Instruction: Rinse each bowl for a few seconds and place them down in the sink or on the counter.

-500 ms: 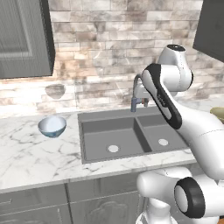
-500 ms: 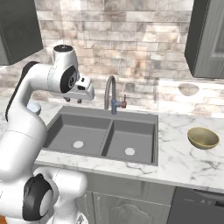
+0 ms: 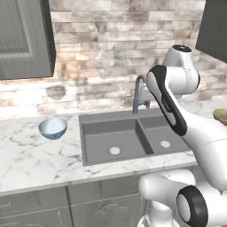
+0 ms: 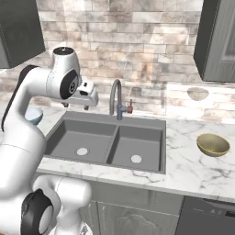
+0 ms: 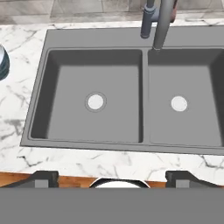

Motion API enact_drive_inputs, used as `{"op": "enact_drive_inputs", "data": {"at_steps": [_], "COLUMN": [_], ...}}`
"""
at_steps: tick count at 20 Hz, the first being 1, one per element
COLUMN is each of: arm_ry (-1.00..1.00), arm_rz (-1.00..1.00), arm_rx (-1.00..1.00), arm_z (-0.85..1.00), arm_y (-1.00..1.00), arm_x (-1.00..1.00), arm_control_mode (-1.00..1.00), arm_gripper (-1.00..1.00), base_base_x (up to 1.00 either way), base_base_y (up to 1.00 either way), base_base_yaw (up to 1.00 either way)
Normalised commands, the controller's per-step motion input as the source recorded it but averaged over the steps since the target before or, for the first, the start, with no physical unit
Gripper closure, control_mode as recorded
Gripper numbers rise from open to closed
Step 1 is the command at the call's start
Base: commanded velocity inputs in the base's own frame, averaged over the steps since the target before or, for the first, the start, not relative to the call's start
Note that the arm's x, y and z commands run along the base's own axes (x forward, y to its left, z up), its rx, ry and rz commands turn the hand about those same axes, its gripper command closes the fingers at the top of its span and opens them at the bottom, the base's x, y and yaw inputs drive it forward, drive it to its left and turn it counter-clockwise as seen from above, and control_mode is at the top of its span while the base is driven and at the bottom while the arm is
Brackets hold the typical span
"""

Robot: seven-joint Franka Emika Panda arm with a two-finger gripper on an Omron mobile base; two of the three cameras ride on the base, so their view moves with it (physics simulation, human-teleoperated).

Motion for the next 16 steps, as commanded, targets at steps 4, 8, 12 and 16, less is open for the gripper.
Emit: {"op": "enact_drive_inputs", "data": {"at_steps": [4,8,12,16], "arm_ry": [-0.04,-0.08,-0.08,-0.11], "arm_rz": [0.02,0.07,0.09,0.12], "arm_rx": [-0.04,-0.05,-0.04,-0.01], "arm_z": [0.16,0.17,0.09,0.00], "arm_y": [-0.19,-0.22,-0.25,-0.34], "arm_x": [-0.31,-0.31,-0.23,-0.16], "arm_control_mode": [-1.00,-1.00,-1.00,-1.00], "arm_gripper": [-1.00,-1.00,-1.00,-1.00], "base_base_x": [0.00,0.00,0.00,0.00], "base_base_y": [0.00,0.00,0.00,0.00], "base_base_yaw": [0.00,0.00,0.00,0.00]}}
